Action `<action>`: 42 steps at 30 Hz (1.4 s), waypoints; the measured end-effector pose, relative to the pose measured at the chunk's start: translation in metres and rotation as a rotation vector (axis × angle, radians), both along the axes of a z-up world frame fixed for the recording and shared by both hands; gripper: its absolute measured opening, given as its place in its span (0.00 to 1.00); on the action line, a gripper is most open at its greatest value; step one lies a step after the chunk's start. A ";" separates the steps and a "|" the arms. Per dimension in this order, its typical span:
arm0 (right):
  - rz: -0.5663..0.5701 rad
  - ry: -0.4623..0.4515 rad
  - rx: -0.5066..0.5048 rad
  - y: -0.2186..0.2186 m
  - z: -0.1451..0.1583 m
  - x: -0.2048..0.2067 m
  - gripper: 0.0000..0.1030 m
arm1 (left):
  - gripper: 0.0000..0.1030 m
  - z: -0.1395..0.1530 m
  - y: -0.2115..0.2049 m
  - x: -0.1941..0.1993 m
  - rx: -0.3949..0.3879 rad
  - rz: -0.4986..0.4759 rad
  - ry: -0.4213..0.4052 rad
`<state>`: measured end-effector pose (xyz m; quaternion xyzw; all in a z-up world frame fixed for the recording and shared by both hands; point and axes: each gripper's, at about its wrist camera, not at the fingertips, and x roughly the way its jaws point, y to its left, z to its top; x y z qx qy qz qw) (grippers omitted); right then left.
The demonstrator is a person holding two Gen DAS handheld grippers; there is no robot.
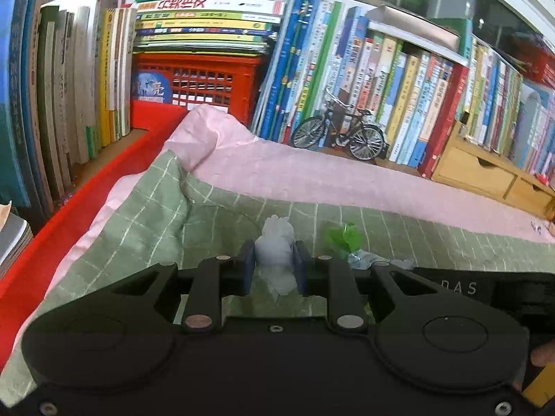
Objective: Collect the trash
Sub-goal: 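Grasp the white tissue with the left tool while the right grasps the green-white wrapper, then lift the tissue and green-white wrapper off the bed over the bed edge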
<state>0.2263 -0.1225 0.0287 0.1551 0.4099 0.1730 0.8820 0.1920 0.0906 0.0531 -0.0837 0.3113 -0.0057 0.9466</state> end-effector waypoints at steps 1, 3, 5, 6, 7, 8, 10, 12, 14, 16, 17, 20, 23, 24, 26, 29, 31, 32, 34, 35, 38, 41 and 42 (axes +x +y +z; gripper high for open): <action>0.002 -0.006 -0.009 -0.001 0.001 -0.003 0.51 | 0.21 0.001 -0.002 -0.003 -0.002 -0.007 -0.001; 0.005 -0.025 -0.029 -0.004 0.005 -0.011 0.51 | 0.21 0.003 -0.008 -0.008 -0.003 -0.024 -0.003; 0.009 -0.044 -0.039 -0.009 0.010 -0.021 0.51 | 0.21 0.006 -0.015 -0.016 0.015 -0.041 -0.013; 0.010 -0.051 -0.037 -0.012 0.013 -0.026 0.50 | 0.21 0.008 -0.018 -0.020 0.026 -0.049 -0.021; 0.010 -0.056 -0.037 -0.016 0.015 -0.031 0.51 | 0.21 0.010 -0.023 -0.025 0.037 -0.058 -0.029; 0.009 -0.060 -0.039 -0.020 0.018 -0.036 0.51 | 0.21 0.012 -0.026 -0.030 0.044 -0.067 -0.035; 0.009 -0.064 -0.041 -0.028 0.023 -0.047 0.51 | 0.21 0.017 -0.034 -0.037 0.054 -0.084 -0.042; 0.011 -0.078 -0.042 -0.037 0.028 -0.060 0.51 | 0.21 0.021 -0.041 -0.046 0.063 -0.101 -0.050; 0.014 -0.099 -0.053 -0.046 0.034 -0.075 0.51 | 0.21 0.026 -0.048 -0.057 0.072 -0.116 -0.058; 0.017 -0.114 -0.065 -0.055 0.038 -0.089 0.51 | 0.21 0.031 -0.056 -0.067 0.080 -0.133 -0.062; 0.016 -0.117 -0.069 -0.059 0.039 -0.095 0.51 | 0.21 0.033 -0.059 -0.073 0.083 -0.142 -0.066; 0.014 -0.131 -0.080 -0.072 0.044 -0.116 0.51 | 0.21 0.038 -0.071 -0.089 0.090 -0.173 -0.075; 0.018 -0.149 -0.084 -0.084 0.048 -0.135 0.51 | 0.21 0.042 -0.081 -0.106 0.092 -0.201 -0.081; 0.020 -0.154 -0.084 -0.087 0.049 -0.141 0.51 | 0.21 0.043 -0.084 -0.110 0.089 -0.209 -0.080; 0.019 -0.165 -0.084 -0.095 0.051 -0.154 0.51 | 0.21 0.045 -0.089 -0.122 0.079 -0.223 -0.080; 0.019 -0.174 -0.080 -0.106 0.053 -0.172 0.51 | 0.21 0.046 -0.097 -0.138 0.070 -0.238 -0.087; 0.021 -0.182 -0.082 -0.111 0.052 -0.185 0.51 | 0.21 0.046 -0.102 -0.149 0.065 -0.248 -0.094; 0.022 -0.187 -0.086 -0.113 0.052 -0.191 0.51 | 0.21 0.046 -0.105 -0.155 0.059 -0.250 -0.099; 0.022 -0.197 -0.093 -0.117 0.050 -0.202 0.51 | 0.21 0.045 -0.110 -0.167 0.048 -0.256 -0.101; 0.021 -0.200 -0.095 -0.119 0.049 -0.208 0.51 | 0.21 0.044 -0.112 -0.173 0.039 -0.258 -0.106; 0.019 -0.207 -0.099 -0.128 0.047 -0.222 0.51 | 0.21 0.040 -0.118 -0.189 0.025 -0.269 -0.117; 0.020 -0.217 -0.108 -0.135 0.045 -0.237 0.51 | 0.21 0.035 -0.122 -0.205 0.009 -0.278 -0.116; 0.023 -0.217 -0.107 -0.138 0.045 -0.242 0.51 | 0.21 0.033 -0.123 -0.209 0.006 -0.280 -0.116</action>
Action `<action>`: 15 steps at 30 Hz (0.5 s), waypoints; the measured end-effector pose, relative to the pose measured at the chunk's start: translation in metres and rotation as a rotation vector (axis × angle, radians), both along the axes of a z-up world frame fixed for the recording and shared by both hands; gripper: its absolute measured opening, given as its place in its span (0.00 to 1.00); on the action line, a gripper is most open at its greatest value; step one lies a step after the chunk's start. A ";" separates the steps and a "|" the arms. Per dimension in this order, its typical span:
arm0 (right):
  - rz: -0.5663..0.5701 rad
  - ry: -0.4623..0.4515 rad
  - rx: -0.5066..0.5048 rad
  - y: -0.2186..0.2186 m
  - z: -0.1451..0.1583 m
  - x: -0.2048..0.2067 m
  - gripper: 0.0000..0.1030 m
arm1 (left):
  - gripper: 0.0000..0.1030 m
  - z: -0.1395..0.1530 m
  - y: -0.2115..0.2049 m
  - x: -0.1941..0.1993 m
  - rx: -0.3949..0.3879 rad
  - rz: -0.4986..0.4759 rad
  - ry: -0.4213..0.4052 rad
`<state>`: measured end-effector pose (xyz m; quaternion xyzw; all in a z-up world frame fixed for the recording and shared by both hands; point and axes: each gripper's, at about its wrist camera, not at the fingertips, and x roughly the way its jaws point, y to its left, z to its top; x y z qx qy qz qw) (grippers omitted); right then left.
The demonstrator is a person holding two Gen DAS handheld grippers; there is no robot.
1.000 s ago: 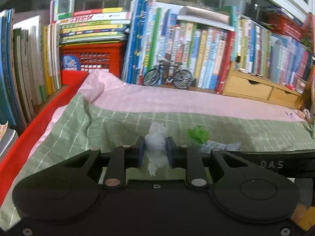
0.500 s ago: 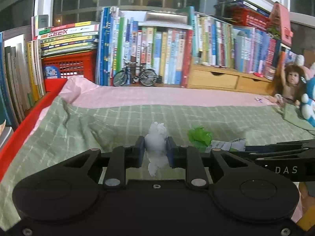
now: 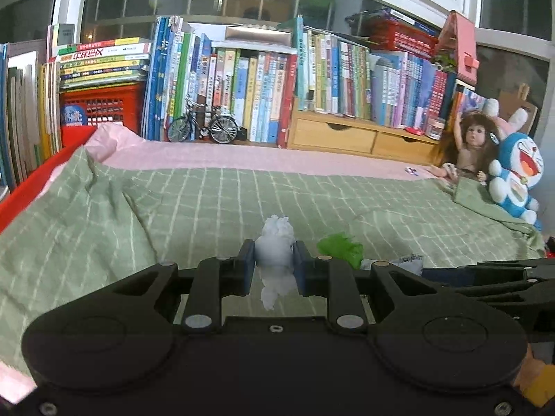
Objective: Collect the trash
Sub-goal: 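Lift the tissue and green-white wrapper off the bed over the bed edge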
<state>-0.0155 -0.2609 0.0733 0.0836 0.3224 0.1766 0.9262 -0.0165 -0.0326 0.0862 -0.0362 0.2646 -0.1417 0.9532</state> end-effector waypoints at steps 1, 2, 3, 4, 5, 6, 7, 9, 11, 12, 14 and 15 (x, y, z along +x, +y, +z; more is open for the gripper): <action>0.003 0.000 0.002 -0.003 -0.001 -0.005 0.51 | 0.21 -0.002 -0.002 -0.006 0.000 -0.005 0.003; 0.004 0.000 0.001 -0.006 -0.002 -0.010 0.51 | 0.21 -0.004 -0.004 -0.009 0.003 -0.014 0.008; 0.005 -0.002 -0.003 -0.008 -0.003 -0.014 0.51 | 0.21 -0.006 -0.006 -0.013 0.006 -0.024 0.014; 0.004 -0.002 -0.011 -0.009 -0.004 -0.019 0.51 | 0.21 -0.008 -0.009 -0.018 0.010 -0.034 0.021; 0.004 -0.003 -0.017 -0.010 -0.005 -0.024 0.51 | 0.21 -0.011 -0.011 -0.020 0.016 -0.046 0.027; 0.001 0.004 -0.025 -0.012 -0.007 -0.029 0.51 | 0.21 -0.012 -0.013 -0.023 0.021 -0.056 0.030; 0.001 0.005 -0.029 -0.013 -0.008 -0.034 0.51 | 0.21 -0.014 -0.015 -0.027 0.027 -0.063 0.033; -0.001 0.007 -0.033 -0.016 -0.011 -0.044 0.51 | 0.21 -0.018 -0.019 -0.033 0.040 -0.078 0.032; -0.003 0.005 -0.040 -0.019 -0.013 -0.053 0.51 | 0.21 -0.021 -0.022 -0.041 0.052 -0.092 0.029; -0.004 0.003 -0.046 -0.020 -0.014 -0.058 0.51 | 0.21 -0.022 -0.024 -0.043 0.055 -0.099 0.028; 0.000 0.004 -0.055 -0.021 -0.017 -0.067 0.51 | 0.21 -0.025 -0.027 -0.051 0.065 -0.118 0.029; 0.001 0.006 -0.058 -0.021 -0.018 -0.071 0.51 | 0.21 -0.027 -0.028 -0.053 0.069 -0.126 0.030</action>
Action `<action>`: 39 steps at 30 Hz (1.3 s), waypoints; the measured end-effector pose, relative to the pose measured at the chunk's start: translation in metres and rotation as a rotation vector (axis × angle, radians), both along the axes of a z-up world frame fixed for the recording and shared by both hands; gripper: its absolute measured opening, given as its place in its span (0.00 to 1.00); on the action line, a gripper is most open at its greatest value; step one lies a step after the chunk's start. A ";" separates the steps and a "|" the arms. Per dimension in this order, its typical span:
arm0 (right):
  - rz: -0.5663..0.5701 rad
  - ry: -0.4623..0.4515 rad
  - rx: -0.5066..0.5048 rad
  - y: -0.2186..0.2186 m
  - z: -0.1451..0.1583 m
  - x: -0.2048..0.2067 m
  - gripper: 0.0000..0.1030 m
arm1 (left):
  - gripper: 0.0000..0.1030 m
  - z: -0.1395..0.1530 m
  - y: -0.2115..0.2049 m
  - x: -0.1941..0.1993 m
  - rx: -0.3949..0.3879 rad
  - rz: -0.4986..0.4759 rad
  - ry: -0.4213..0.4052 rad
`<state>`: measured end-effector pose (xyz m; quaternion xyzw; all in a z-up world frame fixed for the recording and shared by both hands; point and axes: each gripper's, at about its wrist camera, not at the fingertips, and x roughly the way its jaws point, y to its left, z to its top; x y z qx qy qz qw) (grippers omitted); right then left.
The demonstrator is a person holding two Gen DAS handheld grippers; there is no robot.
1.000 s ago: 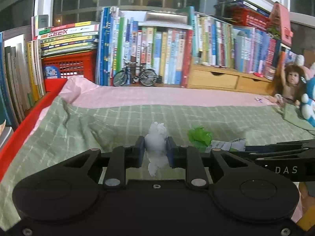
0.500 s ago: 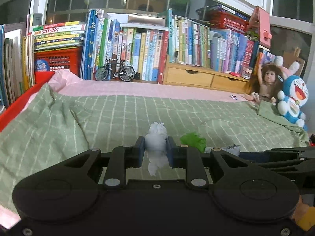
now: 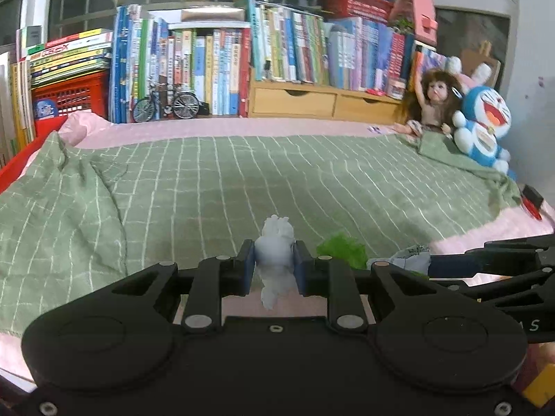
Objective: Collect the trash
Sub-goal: 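Lift the tissue and green-white wrapper off the bed over the bed edge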
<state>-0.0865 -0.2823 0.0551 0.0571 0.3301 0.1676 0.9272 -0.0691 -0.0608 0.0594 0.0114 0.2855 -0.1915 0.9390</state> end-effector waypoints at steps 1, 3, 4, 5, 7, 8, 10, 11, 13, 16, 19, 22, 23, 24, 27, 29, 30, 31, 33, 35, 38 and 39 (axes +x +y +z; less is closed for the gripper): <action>0.003 0.002 -0.006 0.000 -0.002 -0.005 0.51 | 0.21 -0.002 -0.002 -0.003 0.005 -0.008 0.003; 0.006 0.002 -0.020 0.000 -0.005 -0.012 0.51 | 0.21 -0.006 -0.003 -0.009 0.006 -0.019 0.011; 0.005 0.003 -0.025 0.001 -0.006 -0.015 0.51 | 0.21 -0.009 -0.004 -0.012 0.006 -0.024 0.017; 0.004 0.007 -0.026 0.000 -0.008 -0.018 0.51 | 0.21 -0.011 -0.005 -0.014 0.005 -0.027 0.023; 0.005 0.018 -0.018 0.000 -0.012 -0.024 0.51 | 0.21 -0.015 -0.005 -0.020 0.002 -0.035 0.033; 0.005 0.025 -0.013 -0.001 -0.014 -0.027 0.51 | 0.21 -0.017 -0.004 -0.023 0.002 -0.038 0.034; 0.001 0.035 -0.007 -0.001 -0.017 -0.033 0.52 | 0.21 -0.019 -0.003 -0.031 0.009 -0.043 0.030; 0.000 0.040 -0.005 -0.002 -0.018 -0.036 0.52 | 0.21 -0.020 -0.002 -0.035 0.013 -0.047 0.028; -0.005 0.049 -0.002 -0.003 -0.021 -0.042 0.52 | 0.21 -0.022 -0.001 -0.043 0.017 -0.052 0.027; -0.007 0.068 0.003 -0.005 -0.025 -0.050 0.52 | 0.21 -0.026 0.004 -0.054 0.018 -0.057 0.037; -0.001 0.090 0.000 -0.005 -0.030 -0.059 0.52 | 0.22 -0.032 0.008 -0.065 0.021 -0.064 0.056; 0.007 0.126 0.003 -0.004 -0.037 -0.068 0.52 | 0.22 -0.042 0.008 -0.075 0.037 -0.082 0.083; 0.009 0.141 0.005 -0.003 -0.040 -0.070 0.52 | 0.22 -0.045 0.008 -0.078 0.039 -0.083 0.092; 0.012 0.152 0.006 -0.003 -0.043 -0.072 0.52 | 0.22 -0.047 0.008 -0.080 0.041 -0.086 0.102; 0.016 0.186 0.002 -0.002 -0.052 -0.077 0.52 | 0.22 -0.058 0.009 -0.088 0.054 -0.089 0.129; 0.012 0.214 0.018 -0.002 -0.057 -0.079 0.52 | 0.22 -0.065 0.009 -0.091 0.065 -0.090 0.146; 0.010 0.227 0.023 -0.003 -0.060 -0.080 0.52 | 0.22 -0.068 0.008 -0.092 0.070 -0.091 0.156; 0.007 0.240 0.021 -0.003 -0.064 -0.080 0.52 | 0.22 -0.072 0.007 -0.093 0.075 -0.092 0.166; 0.002 0.278 -0.004 -0.001 -0.072 -0.080 0.52 | 0.22 -0.081 0.006 -0.094 0.090 -0.095 0.195; -0.003 0.321 -0.033 0.003 -0.081 -0.078 0.52 | 0.22 -0.092 0.004 -0.093 0.112 -0.096 0.231; -0.013 0.382 -0.057 0.005 -0.095 -0.076 0.52 | 0.22 -0.111 0.001 -0.090 0.134 -0.085 0.290; -0.016 0.402 -0.060 0.005 -0.100 -0.074 0.52 | 0.22 -0.117 0.001 -0.089 0.138 -0.079 0.309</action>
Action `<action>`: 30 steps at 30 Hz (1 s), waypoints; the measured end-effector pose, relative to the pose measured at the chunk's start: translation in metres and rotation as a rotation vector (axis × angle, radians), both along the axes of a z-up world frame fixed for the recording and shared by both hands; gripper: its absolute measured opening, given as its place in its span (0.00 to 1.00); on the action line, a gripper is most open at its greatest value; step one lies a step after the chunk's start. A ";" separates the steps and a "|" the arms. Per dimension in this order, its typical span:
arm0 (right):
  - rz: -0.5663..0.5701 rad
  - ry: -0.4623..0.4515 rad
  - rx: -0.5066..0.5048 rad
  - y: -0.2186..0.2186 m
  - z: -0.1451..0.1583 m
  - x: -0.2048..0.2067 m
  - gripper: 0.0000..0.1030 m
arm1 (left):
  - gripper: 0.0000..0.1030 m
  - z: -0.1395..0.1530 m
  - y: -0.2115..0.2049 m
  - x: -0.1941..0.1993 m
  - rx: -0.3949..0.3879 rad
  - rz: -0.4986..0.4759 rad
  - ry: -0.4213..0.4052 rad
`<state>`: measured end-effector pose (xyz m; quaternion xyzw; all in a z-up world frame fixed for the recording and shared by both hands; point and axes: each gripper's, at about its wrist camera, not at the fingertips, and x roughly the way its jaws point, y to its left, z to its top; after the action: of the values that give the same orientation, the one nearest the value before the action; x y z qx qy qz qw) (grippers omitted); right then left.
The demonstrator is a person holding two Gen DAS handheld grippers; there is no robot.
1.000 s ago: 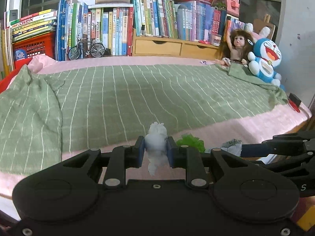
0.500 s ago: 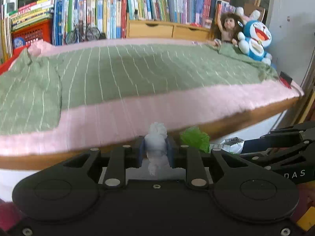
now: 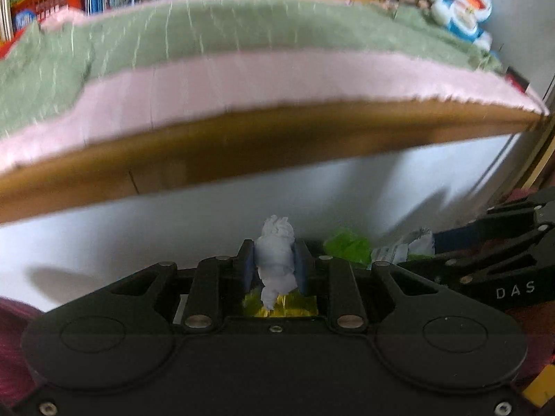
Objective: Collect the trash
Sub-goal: 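Lift the tissue and green-white wrapper off the bed over the bed edge, then lower both tools into the bin and open them to drop the items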
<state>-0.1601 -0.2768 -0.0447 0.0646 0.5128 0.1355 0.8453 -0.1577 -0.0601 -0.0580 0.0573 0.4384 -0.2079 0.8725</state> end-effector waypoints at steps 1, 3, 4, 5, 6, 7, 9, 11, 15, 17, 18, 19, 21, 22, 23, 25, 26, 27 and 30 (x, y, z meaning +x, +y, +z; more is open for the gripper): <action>-0.003 0.013 -0.001 0.001 -0.004 0.002 0.52 | 0.22 -0.007 0.000 0.001 0.003 0.005 0.017; -0.007 0.032 -0.010 0.002 -0.012 0.006 0.52 | 0.22 -0.021 -0.002 0.004 0.022 0.008 0.049; -0.013 0.039 -0.017 0.004 -0.016 0.008 0.52 | 0.22 -0.027 -0.003 0.005 0.032 0.013 0.061; -0.017 0.046 -0.023 0.005 -0.019 0.010 0.53 | 0.22 -0.032 -0.003 0.008 0.039 0.019 0.074; -0.020 0.053 -0.026 0.007 -0.022 0.011 0.53 | 0.22 -0.037 -0.004 0.009 0.043 0.020 0.087; -0.025 0.061 -0.026 0.007 -0.025 0.013 0.52 | 0.22 -0.043 -0.004 0.011 0.047 0.024 0.099; -0.031 0.076 -0.022 0.011 -0.032 0.016 0.52 | 0.22 -0.053 -0.006 0.014 0.058 0.031 0.119; -0.033 0.088 -0.023 0.013 -0.037 0.018 0.52 | 0.22 -0.063 -0.007 0.017 0.071 0.040 0.144; -0.028 0.104 -0.026 0.015 -0.044 0.019 0.52 | 0.23 -0.073 -0.006 0.021 0.070 0.048 0.175; -0.027 0.108 -0.027 0.012 -0.046 0.018 0.52 | 0.23 -0.075 -0.006 0.025 0.074 0.048 0.179; -0.028 0.109 -0.027 0.012 -0.046 0.018 0.52 | 0.23 -0.076 -0.006 0.026 0.077 0.047 0.181; -0.029 0.111 -0.028 0.012 -0.046 0.019 0.52 | 0.23 -0.077 -0.004 0.026 0.078 0.048 0.184; -0.034 0.115 -0.027 0.013 -0.047 0.020 0.52 | 0.27 -0.079 -0.005 0.028 0.082 0.049 0.193; -0.036 0.117 -0.026 0.013 -0.047 0.020 0.52 | 0.29 -0.080 -0.004 0.030 0.083 0.048 0.198; -0.038 0.119 -0.026 0.014 -0.047 0.020 0.52 | 0.35 -0.081 -0.007 0.028 0.085 0.049 0.200; -0.039 0.122 -0.027 0.014 -0.047 0.023 0.52 | 0.39 -0.082 -0.009 0.025 0.093 0.046 0.198; -0.040 0.123 -0.028 0.015 -0.046 0.023 0.53 | 0.41 -0.082 -0.010 0.025 0.098 0.043 0.198; -0.041 0.123 -0.028 0.015 -0.047 0.023 0.54 | 0.46 -0.083 -0.011 0.025 0.101 0.042 0.200; -0.044 0.125 -0.029 0.015 -0.047 0.023 0.59 | 0.55 -0.083 -0.012 0.023 0.102 0.041 0.214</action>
<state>-0.1367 -0.2619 -0.0919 0.0720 0.5648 0.1050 0.8153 -0.1343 -0.0723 -0.1413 0.0703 0.5399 -0.1722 0.8209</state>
